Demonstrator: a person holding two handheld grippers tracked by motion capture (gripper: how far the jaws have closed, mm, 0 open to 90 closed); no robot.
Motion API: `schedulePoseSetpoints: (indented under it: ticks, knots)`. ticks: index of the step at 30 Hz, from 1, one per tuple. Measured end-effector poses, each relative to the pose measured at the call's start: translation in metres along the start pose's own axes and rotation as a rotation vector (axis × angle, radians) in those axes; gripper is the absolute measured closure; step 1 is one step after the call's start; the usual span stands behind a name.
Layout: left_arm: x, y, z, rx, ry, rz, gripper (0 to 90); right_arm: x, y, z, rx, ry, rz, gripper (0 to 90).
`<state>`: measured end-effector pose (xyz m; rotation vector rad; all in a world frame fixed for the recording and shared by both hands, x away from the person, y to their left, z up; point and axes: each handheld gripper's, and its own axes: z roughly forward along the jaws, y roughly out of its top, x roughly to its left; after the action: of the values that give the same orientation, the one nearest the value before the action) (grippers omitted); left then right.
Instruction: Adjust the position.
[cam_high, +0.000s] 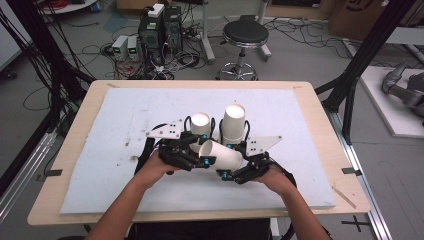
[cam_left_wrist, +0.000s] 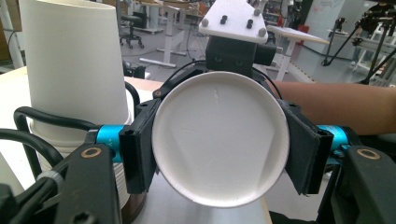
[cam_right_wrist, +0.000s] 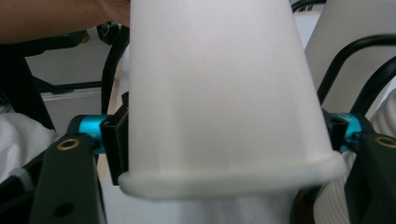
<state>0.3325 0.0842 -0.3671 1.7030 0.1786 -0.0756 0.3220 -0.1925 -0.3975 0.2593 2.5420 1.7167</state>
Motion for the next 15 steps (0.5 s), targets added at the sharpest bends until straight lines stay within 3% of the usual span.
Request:
schedulePoseSetpoints:
  ticks: [3,4,8,12,15]
  knots:
    - [-0.0004,-0.0018,0.0016,0.026,0.006,-0.012,35.5,-0.0012,-0.0006,-0.0033,0.018,0.004,-0.018,34.1]
    - [-0.0011,-0.0015,0.0019,0.041,0.018,0.001,34.9,-0.0014,-0.0009,-0.0037,0.023,0.006,-0.019,34.9]
    - [-0.0043,0.0038,0.0014,0.053,0.065,0.011,24.5,-0.0009,-0.0013,-0.0045,0.05,0.011,-0.034,37.1]
    - [-0.0031,0.0025,0.0032,0.087,0.032,0.01,26.2,0.0001,-0.0015,-0.0028,0.065,0.019,-0.048,38.1]
    - [-0.0029,-0.0011,0.0044,0.098,-0.009,0.021,36.2,-0.0003,-0.001,-0.0031,0.072,0.021,-0.058,39.4]
